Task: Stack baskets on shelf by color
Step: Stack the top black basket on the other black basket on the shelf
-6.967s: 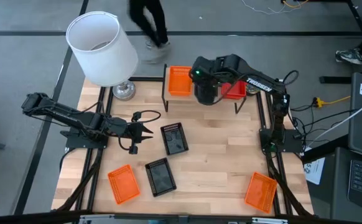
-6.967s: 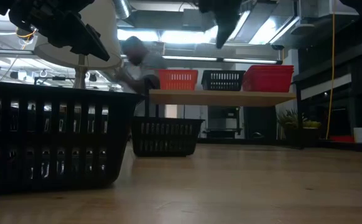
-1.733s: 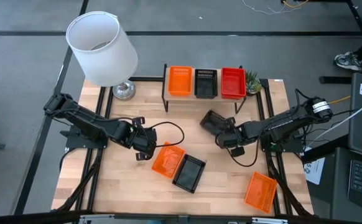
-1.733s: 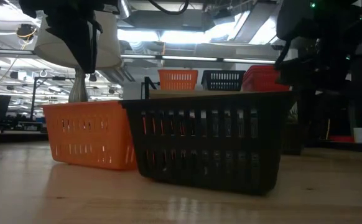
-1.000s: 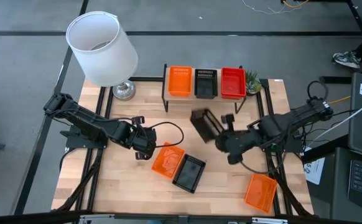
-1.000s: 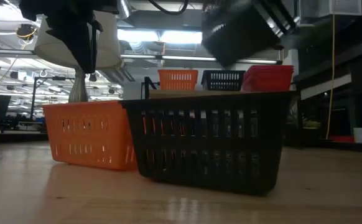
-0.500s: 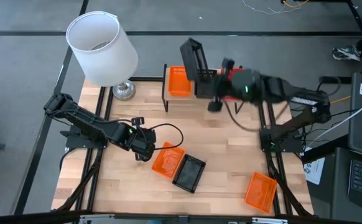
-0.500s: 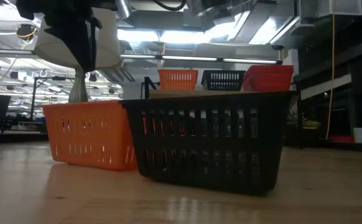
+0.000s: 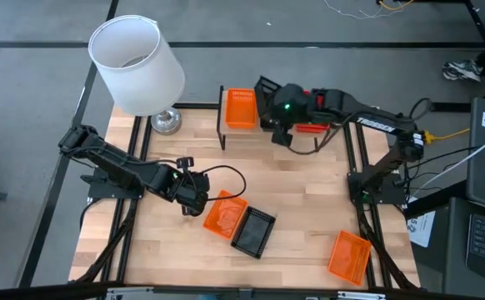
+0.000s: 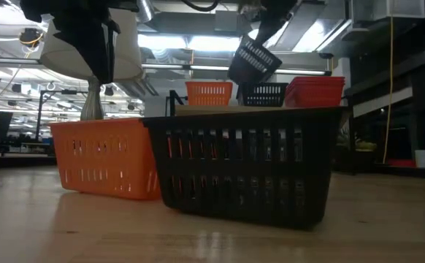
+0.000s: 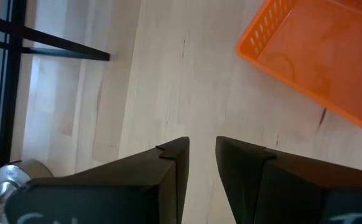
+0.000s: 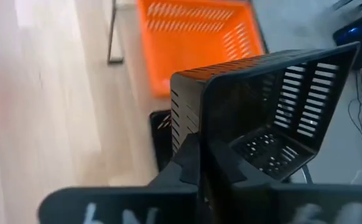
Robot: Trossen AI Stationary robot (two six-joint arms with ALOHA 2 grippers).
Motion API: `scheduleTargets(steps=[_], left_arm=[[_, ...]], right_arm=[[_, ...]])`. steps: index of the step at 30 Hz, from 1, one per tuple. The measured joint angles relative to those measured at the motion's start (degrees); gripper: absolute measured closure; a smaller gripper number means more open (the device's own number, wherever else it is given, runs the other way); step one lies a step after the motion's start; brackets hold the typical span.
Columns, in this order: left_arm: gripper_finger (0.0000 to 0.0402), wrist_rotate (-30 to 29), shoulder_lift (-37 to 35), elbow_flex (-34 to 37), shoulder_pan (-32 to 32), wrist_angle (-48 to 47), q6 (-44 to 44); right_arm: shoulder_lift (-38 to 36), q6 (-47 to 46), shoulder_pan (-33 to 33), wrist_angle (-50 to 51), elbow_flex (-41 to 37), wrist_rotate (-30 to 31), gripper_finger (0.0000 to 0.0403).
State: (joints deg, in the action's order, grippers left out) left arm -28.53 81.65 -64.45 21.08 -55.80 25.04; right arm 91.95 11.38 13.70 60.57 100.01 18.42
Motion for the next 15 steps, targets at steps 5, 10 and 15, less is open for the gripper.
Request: scheduleTargets(steps=[5,10,15], left_arm=[[0.0329,-0.01,0.0,0.0,0.0,0.37,0.0],[0.0329,0.0,0.0,0.0,0.0,0.53,-0.02],[0.0329,-0.01,0.0,0.0,0.0,0.6,-0.02]], right_arm=[[2.18,-0.87,-1.62,3.55,0.0,6.77,0.0402],[2.57,-2.32,-3.92,3.83,0.0,13.15,0.0402],[2.57,-5.2,-5.01,6.56,0.0,13.48,0.0402]])
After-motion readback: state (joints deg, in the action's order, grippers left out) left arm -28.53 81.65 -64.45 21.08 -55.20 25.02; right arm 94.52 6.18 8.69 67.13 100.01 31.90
